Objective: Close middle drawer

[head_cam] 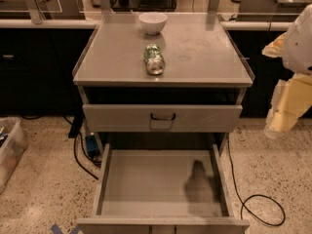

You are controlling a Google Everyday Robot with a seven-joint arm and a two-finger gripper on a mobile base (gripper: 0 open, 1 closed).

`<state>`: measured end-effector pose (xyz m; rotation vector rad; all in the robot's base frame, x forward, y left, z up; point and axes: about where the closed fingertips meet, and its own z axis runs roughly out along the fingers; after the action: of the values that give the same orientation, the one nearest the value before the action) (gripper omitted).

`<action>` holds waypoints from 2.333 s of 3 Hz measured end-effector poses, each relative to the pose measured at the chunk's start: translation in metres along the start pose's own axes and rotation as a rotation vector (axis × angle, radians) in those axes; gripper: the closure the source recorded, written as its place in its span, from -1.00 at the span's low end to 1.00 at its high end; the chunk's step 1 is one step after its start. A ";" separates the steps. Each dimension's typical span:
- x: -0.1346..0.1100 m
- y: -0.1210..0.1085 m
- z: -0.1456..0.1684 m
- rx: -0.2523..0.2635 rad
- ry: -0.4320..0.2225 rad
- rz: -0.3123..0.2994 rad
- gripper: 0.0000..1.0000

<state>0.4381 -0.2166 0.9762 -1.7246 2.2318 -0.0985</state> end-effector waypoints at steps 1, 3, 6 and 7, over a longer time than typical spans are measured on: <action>0.000 0.000 0.000 0.000 0.000 0.000 -1.00; 0.009 0.014 0.043 -0.018 -0.029 0.046 -1.00; 0.045 0.053 0.136 -0.140 -0.038 0.185 -0.15; 0.045 0.053 0.136 -0.140 -0.038 0.185 0.32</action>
Offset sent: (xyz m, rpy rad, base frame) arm -0.0019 0.0002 -0.0207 0.0333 0.0090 -0.0122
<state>0.4180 -0.2268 0.8248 -1.5625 2.4073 0.1344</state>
